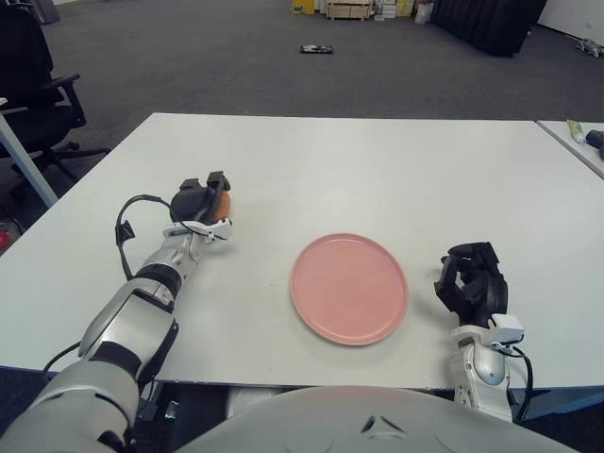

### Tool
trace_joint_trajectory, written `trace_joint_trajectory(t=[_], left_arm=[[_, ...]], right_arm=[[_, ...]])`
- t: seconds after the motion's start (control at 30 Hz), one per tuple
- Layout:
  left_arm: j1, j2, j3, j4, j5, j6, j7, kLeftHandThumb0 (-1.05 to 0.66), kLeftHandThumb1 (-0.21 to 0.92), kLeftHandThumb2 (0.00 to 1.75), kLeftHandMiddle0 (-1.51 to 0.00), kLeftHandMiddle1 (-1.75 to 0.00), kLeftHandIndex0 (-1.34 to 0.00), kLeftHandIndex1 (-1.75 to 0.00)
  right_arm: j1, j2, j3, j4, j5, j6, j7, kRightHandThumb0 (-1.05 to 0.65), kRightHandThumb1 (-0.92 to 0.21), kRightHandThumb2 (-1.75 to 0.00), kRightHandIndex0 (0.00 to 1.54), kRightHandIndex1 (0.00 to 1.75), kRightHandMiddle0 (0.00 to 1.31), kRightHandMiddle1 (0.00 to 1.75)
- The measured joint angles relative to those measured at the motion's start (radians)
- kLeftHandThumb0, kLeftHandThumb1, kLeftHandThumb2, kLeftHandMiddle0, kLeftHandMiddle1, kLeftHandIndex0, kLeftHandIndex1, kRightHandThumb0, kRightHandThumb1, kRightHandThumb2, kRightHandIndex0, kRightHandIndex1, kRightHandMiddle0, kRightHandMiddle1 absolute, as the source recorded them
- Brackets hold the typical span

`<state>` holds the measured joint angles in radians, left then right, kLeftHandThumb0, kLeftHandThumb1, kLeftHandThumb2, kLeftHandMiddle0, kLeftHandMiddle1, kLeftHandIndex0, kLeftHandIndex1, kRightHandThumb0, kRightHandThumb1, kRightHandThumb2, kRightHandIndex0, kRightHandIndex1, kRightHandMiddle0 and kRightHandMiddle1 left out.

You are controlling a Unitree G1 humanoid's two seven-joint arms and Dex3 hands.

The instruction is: Put the apple into the plate.

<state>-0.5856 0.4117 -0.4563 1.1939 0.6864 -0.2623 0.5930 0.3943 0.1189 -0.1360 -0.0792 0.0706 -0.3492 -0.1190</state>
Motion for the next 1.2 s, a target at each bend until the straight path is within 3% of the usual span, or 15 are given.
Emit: trace_joint_trajectory(t=[0.37, 1.2], left_arm=[[0.0, 0.001, -0.013, 0.004, 0.001, -0.03, 0.013, -0.45, 0.37, 1.25, -1.27, -1.75, -0.56, -1.75], [0.002, 0.006, -0.005, -0.005, -0.018, -0.067, -0.016, -0.44, 0.41, 1.2, -1.25, -1.75, -0.53, -1.75]], right_arm=[[-0.006, -0.001, -0.011, 0.012, 0.017, -0.01, 0.006, -0.39, -0.64, -0.91, 0.8, 1.75, 0.37, 1.75], [-0.012, -0.002, -0.014, 0.023, 0.02, -0.015, 0.005, -0.39, -0.63, -0.93, 0.81, 1.75, 0.38, 1.75]])
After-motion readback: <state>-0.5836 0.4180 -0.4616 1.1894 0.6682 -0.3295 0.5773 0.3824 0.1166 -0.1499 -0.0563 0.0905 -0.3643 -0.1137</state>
